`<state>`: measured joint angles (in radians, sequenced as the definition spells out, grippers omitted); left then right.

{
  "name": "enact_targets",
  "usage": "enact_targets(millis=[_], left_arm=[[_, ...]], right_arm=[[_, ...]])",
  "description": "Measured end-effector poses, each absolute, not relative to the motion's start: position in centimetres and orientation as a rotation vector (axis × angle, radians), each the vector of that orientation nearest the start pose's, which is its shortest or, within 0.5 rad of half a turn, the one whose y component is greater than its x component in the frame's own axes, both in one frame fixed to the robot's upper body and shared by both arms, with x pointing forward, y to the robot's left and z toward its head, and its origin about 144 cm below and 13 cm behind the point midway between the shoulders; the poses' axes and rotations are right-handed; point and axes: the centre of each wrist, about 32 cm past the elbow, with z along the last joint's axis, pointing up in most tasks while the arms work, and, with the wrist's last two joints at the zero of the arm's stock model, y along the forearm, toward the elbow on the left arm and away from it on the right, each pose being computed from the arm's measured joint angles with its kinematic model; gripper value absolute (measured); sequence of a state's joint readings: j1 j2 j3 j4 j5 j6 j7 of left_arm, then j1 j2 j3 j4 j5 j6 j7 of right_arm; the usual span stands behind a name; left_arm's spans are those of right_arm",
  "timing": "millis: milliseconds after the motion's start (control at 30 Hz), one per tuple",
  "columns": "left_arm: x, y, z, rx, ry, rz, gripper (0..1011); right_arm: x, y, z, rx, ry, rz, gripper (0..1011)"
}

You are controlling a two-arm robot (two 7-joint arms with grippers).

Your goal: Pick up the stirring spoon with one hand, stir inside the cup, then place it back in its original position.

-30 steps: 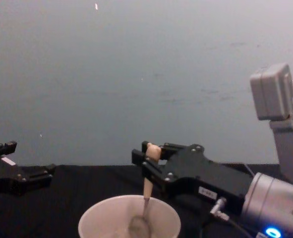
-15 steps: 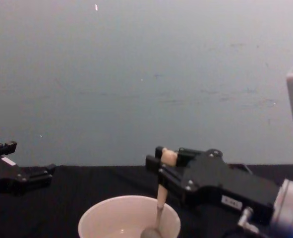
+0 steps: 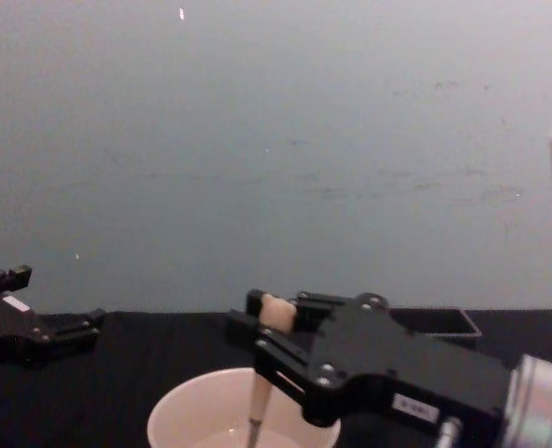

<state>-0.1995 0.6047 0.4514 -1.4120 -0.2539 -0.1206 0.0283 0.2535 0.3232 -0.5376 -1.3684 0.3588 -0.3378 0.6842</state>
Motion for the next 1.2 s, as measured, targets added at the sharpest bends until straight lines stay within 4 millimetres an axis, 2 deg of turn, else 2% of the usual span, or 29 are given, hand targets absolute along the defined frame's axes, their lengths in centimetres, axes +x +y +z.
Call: enact_targets(millis=[400, 667, 1200], left_arm=[[48.9, 31.0, 114.0, 0.304, -0.285, 1.248, 1001], [48.9, 31.0, 114.0, 0.304, -0.285, 1.248, 1001], [48.9, 31.0, 114.0, 0.304, -0.285, 1.248, 1001]], right_arm=[[52.0, -16.4, 112.9, 0.099, -0.218, -0.496, 214], [53.3, -16.6, 112.9, 0.088, -0.234, -0.552, 214], [53.4, -17.4, 113.2, 0.098, -0.242, -0.575, 214]])
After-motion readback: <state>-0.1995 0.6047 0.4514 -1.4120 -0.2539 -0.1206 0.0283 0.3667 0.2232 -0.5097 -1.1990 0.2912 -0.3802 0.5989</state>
